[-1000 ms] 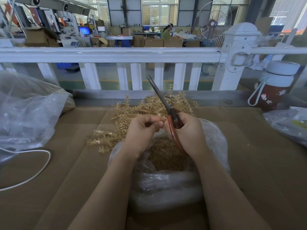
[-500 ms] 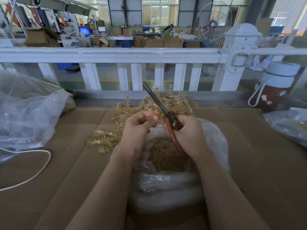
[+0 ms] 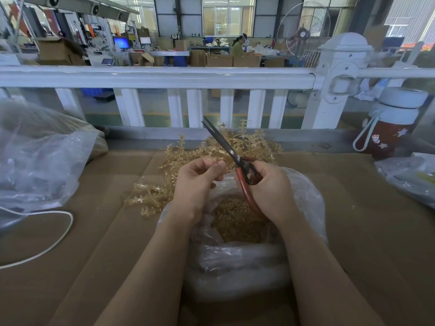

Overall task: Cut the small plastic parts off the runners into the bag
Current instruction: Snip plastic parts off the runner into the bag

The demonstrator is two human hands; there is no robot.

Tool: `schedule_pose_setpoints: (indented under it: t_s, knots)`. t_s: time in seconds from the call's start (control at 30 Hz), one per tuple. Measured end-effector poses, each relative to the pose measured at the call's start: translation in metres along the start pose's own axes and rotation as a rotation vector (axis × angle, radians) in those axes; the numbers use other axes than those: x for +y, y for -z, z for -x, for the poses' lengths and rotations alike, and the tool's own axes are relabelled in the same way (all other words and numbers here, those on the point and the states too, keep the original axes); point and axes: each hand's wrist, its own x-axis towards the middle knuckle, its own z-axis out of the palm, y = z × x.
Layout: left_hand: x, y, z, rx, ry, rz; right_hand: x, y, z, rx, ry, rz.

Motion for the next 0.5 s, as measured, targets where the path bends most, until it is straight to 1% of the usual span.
schedule_pose_setpoints:
  t_s: [0.13, 0.2, 0.3, 0.5]
  knots:
    - [0.0009, 0.0007, 0.0001, 0.025, -0.012, 0.069, 0.0036, -0.0006, -0.0010, 0.031, -0.003, 0.055]
    - [0.0016, 0.0025, -0.0004, 0.019, -0.017, 0.122, 0.0045, 0.0015, -0.0006, 0.035, 0.024, 0.087]
    - [0.0028, 0.0029, 0.0006, -0.008, -0.049, 0.131, 0.0005, 0.0052, 0.0022, -0.001, 0.093, 0.180]
    - [0.0014, 0.0023, 0.0008, -0.005, -0.089, 0.150, -0.0002, 0.0060, 0.0033, -0.035, 0.146, 0.269]
